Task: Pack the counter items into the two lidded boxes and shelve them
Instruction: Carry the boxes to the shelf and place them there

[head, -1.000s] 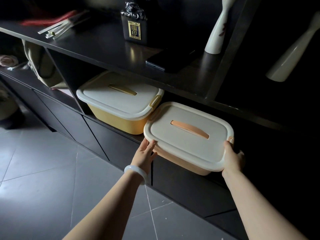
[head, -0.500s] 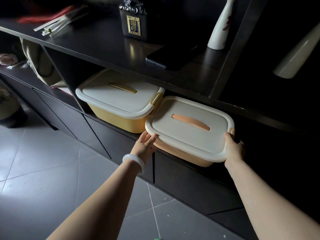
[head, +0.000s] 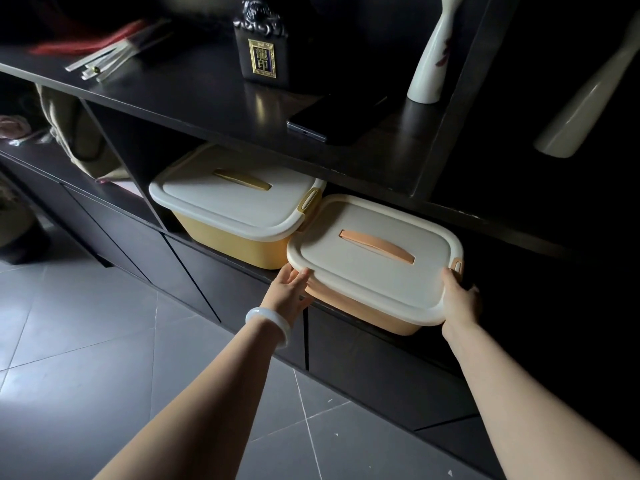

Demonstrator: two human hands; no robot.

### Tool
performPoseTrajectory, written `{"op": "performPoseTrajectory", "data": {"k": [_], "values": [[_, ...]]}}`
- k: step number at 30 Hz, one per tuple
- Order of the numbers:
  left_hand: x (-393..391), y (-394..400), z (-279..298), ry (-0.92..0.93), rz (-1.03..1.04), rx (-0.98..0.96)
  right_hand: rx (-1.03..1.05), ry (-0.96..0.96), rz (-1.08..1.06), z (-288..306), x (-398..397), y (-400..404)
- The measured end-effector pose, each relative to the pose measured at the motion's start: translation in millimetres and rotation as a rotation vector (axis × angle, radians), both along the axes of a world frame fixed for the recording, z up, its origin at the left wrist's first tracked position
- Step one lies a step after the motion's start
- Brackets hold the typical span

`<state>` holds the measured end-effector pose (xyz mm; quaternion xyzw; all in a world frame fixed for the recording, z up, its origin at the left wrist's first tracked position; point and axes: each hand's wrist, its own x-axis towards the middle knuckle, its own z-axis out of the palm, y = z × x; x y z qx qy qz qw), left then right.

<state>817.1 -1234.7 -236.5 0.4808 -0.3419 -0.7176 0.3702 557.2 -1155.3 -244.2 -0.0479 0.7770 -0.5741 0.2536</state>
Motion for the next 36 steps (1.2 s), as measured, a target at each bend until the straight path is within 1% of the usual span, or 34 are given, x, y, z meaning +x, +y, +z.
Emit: {"op": "performPoseTrajectory", "data": {"k": [9,13,15,18,23,28,36], "values": [[-13,3,-3,-0.061,0.170,0.018,0.018,0.037,0.041,1,-2,2],[-15,0,1,0.000,0.267,0.043,0.029,0.039,0.061,2,-2,2],[-16,0,2,0.034,0.276,0.045,0.025,0.038,0.065,3,-3,2],[-17,1,2,0.033,0.281,0.027,0.026,0.042,0.070,3,-4,3],[-18,0,3,-0.002,0.282,0.030,0.028,0.045,0.083,1,-6,3],[-19,-1,-1,-0.108,0.252,0.005,0.048,0.045,0.096,0,-7,2],[-16,2,2,-0.105,0.224,-0.003,0.095,0.061,0.145,-1,-11,2]]}}
